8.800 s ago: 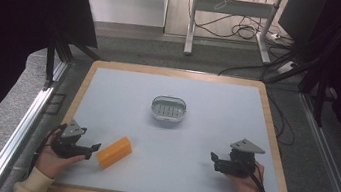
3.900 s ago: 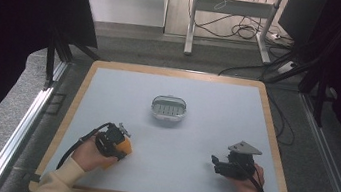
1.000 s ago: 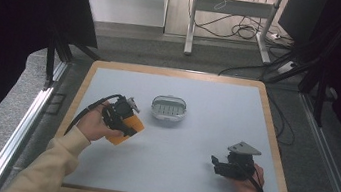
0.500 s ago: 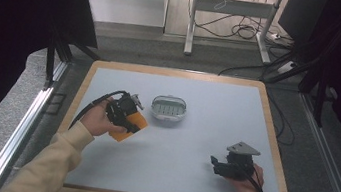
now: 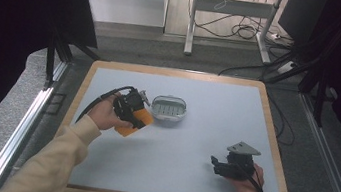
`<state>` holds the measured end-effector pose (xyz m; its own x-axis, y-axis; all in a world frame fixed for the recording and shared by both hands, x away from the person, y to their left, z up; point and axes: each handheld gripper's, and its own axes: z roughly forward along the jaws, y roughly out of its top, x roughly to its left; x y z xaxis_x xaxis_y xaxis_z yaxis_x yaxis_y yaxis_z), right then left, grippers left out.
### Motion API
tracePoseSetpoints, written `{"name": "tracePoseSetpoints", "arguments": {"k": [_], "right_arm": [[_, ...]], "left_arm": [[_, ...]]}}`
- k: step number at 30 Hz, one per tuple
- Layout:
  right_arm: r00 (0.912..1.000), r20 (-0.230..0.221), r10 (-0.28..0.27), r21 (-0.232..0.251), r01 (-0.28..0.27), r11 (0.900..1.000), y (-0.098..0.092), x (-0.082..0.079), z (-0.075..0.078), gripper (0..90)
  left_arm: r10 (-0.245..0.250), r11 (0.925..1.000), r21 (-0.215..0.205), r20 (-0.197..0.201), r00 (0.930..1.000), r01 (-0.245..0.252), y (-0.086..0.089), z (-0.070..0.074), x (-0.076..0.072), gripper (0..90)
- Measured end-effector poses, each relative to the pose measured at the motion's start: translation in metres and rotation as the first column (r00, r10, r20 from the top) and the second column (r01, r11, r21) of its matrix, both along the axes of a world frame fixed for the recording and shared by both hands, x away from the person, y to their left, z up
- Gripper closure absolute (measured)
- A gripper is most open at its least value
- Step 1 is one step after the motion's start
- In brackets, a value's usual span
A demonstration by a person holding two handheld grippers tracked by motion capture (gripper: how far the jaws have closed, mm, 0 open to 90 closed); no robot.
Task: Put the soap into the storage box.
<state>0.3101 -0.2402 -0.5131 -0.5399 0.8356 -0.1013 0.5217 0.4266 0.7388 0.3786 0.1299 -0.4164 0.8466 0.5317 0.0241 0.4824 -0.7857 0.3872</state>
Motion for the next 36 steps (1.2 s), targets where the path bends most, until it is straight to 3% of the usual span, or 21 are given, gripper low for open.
{"name": "tracePoseSetpoints", "arguments": {"k": [13, 18, 27, 36], "right_arm": [[1.0, -0.002, 0.001, 0.003, -0.001, 1.0, -0.001, 0.001, -0.001, 18.0], [1.0, -0.001, 0.002, 0.003, -0.002, 1.0, -0.001, 0.001, 0.0, 18.0], [1.0, -0.003, 0.002, 0.002, -0.002, 1.0, -0.001, 0.001, -0.001, 18.0], [1.0, -0.007, 0.004, 0.002, -0.003, 1.0, -0.002, 0.002, -0.002, 18.0]], "left_arm": [[-0.03, 0.9988, 0.041, 0.022, 0.9993, 0.029, -0.01, 0.009, 0.019, 61.8], [-0.058, 0.9953, 0.078, 0.018, 0.9981, 0.057, -0.018, 0.009, 0.028, 61.9], [-0.112, 0.9921, 0.059, 0.008, 0.9937, 0.111, -0.026, 0.014, 0.039, 61.8], [-0.141, 0.9846, 0.105, 0.008, 0.99, 0.14, -0.038, 0.017, 0.047, 61.8]]}}
